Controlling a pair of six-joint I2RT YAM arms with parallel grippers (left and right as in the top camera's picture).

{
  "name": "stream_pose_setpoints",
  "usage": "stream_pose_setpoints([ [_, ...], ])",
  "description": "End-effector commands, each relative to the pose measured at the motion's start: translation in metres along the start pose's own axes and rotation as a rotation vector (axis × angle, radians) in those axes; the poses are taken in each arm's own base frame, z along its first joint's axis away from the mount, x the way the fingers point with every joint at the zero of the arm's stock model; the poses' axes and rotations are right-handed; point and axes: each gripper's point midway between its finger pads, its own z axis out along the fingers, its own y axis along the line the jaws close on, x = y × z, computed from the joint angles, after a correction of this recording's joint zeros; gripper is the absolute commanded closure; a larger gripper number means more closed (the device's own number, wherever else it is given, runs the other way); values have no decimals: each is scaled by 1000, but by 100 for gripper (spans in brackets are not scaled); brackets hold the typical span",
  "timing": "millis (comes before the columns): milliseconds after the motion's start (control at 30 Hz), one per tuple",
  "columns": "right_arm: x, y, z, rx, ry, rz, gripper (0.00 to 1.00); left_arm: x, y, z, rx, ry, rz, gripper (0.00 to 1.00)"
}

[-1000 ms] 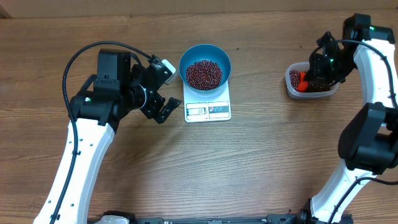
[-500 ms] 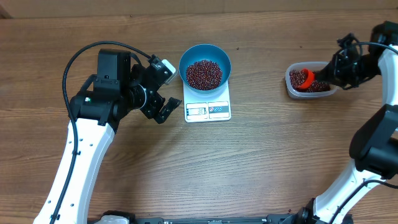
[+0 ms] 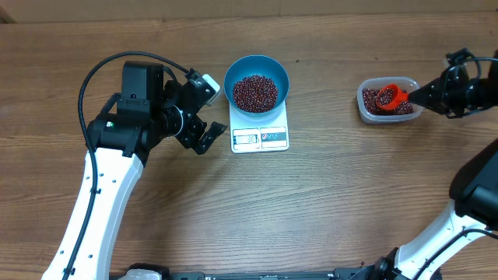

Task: Scoop item into bowl and weigh 150g on scale
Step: 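Dip the scoop into the beans and lift it filled, then carry the filled scoop left and tilt it over the bowl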

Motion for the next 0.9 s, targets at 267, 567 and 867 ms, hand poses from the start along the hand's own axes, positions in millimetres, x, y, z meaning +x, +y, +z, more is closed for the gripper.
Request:
stream_pose_setpoints([
  [267, -1, 25, -11, -210, -51, -44, 96, -7, 3, -3, -7, -18, 17, 0],
  [567, 1, 55, -6, -316, -38, -42, 96, -7, 3, -3, -7, -18, 17, 0],
  [867, 11, 109, 22, -416, 43, -103, 96, -7, 3, -3, -8, -17, 17, 0],
])
